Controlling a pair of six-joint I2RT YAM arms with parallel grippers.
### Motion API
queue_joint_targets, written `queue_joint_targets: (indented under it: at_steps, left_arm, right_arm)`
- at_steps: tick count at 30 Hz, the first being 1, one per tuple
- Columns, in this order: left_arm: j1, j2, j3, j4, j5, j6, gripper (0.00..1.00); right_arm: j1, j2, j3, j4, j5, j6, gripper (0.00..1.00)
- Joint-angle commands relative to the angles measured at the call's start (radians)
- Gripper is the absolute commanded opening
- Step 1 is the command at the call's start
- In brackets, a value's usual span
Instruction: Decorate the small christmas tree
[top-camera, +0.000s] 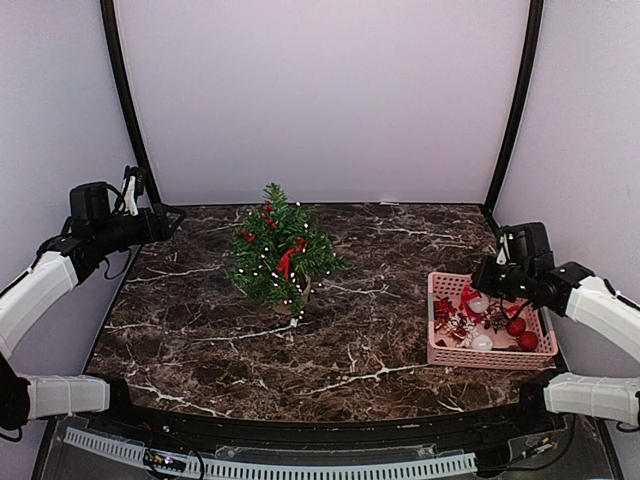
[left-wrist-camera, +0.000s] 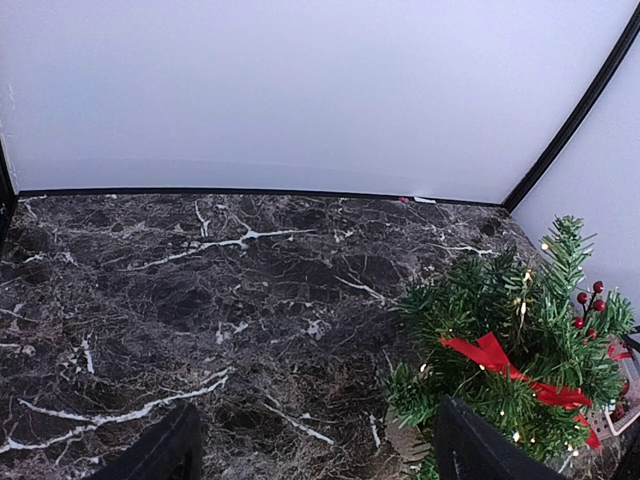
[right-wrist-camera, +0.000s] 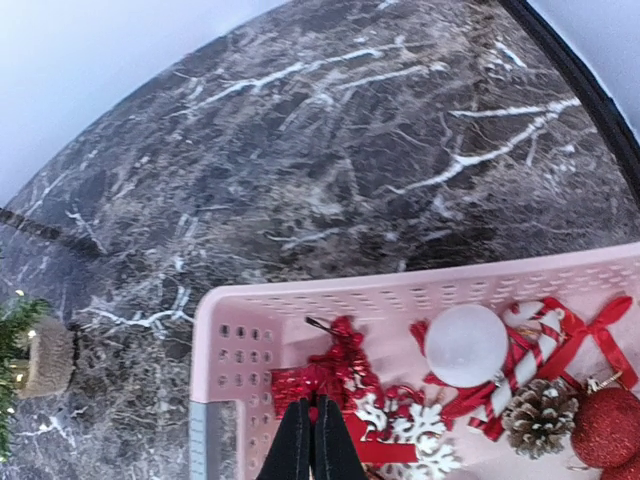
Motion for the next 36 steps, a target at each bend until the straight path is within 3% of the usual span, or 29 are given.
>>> queue_joint_targets:
  at_steps: [1,8,12,19,24,30,36]
  left_arm:
    - [0.005,-0.008,-0.014,-0.001,0.016,-0.005,0.82]
    - [0.005,-0.013,-0.014,-0.001,0.018,-0.004,0.81]
    - [0.005,-0.012,-0.014,0.005,0.034,-0.001,0.82]
    - [-0.036,-0.041,-0.041,0.131,0.245,0.012,0.79]
    - [-0.259,-0.089,-0.019,0.119,0.181,0.098,0.79]
    - [-0.484,-0.116,0.001,0.234,0.149,0.027,0.79]
    - [-0.751,0.007,0.092,0.335,0.056,0.03,0.79]
  right_arm:
    - [0.067,-0.01,0.038,0.159,-0.122,0.012,0.0]
    - [0.134,0.041,0.108,0.08,0.037,0.013,0.0]
    - [0.134,0.001,0.06,0.141,-0.061,0.034,0.0]
    - [0.134,-0.052,0.067,0.182,-0.188,0.008,0.0]
    - [0.134,-0.082,0.103,0.214,-0.289,-0.009,0.0]
    - [0.139,-0.083,0.173,0.221,-0.415,-0.022,0.0]
    - [0.142,-0.043,0.26,0.224,-0.519,-0.042,0.0]
